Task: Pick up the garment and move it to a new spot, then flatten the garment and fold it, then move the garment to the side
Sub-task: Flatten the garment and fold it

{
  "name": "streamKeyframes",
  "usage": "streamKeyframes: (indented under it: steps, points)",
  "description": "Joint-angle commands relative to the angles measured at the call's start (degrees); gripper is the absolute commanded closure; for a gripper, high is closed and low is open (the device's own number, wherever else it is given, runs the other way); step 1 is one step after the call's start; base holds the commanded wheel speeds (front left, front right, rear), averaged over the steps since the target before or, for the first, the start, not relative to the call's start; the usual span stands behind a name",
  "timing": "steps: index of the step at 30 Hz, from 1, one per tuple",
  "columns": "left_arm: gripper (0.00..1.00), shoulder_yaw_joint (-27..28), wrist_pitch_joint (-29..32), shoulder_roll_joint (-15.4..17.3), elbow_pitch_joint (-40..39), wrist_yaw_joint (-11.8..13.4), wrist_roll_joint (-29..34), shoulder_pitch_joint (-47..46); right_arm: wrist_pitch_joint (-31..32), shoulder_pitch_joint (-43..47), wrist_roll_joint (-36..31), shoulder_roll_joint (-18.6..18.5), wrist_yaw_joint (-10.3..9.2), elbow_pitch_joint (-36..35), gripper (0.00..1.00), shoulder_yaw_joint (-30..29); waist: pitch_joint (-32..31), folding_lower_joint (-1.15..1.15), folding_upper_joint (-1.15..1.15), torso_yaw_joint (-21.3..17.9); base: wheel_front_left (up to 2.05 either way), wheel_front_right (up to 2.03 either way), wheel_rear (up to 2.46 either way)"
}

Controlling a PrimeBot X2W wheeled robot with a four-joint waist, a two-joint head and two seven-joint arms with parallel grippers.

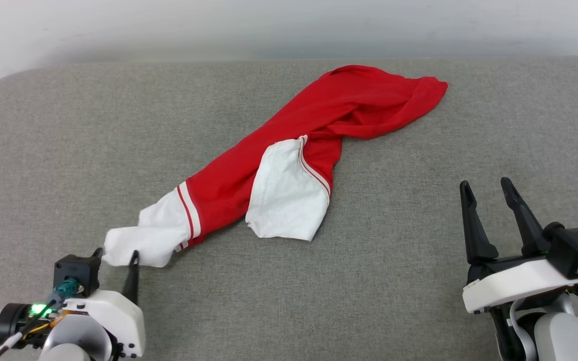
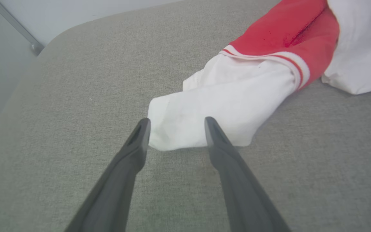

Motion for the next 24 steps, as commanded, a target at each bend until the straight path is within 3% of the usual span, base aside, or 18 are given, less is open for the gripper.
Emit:
streamKeyframes:
  steps: [1,9,13,17,22,24]
  points:
    - [0.0,0.01,-2.17,-1.13,0.33,-0.5,0.27,-0.01,0.15,0.69,-0.28,0.05,-0.02,0.28,0.0,-0.23,-0.4,0.0,0.0,0.29,0.0,0.0,0.0]
    - [0.0,2.02,-11.64,-2.97,-0.85,-1.17,4.69,-1.44,1.94,1.5,-1.05,0.05,-0.02,-0.56,0.0,0.9,-2.13,0.0,0.0,2.68,0.0,0.0,0.0]
    - [0.0,3.31,-12.34,-3.77,-3.12,-1.14,7.64,-1.03,4.66,1.33,-0.2,-1.0,-0.02,-1.76,0.0,3.63,-2.43,0.0,0.0,4.33,0.0,0.0,0.0]
    - [0.0,6.22,-12.32,-5.82,-7.12,-1.55,11.67,1.04,14.69,-1.57,3.03,-6.26,-0.02,-3.93,0.0,12.2,-2.1,0.0,0.0,6.43,0.0,0.0,0.0]
    - [0.0,8.72,-12.35,-8.23,-8.99,-3.35,14.87,2.29,33.2,-8.58,9.67,-12.63,-0.02,-5.37,0.0,24.24,-0.76,0.0,0.0,8.55,0.0,0.0,0.0]
    - [0.0,9.38,-12.35,-9.42,-9.14,-4.22,15.74,2.49,39.99,-12.47,13.06,-13.58,-0.03,-4.75,0.0,27.93,-0.01,0.0,0.0,9.46,0.0,0.0,0.0]
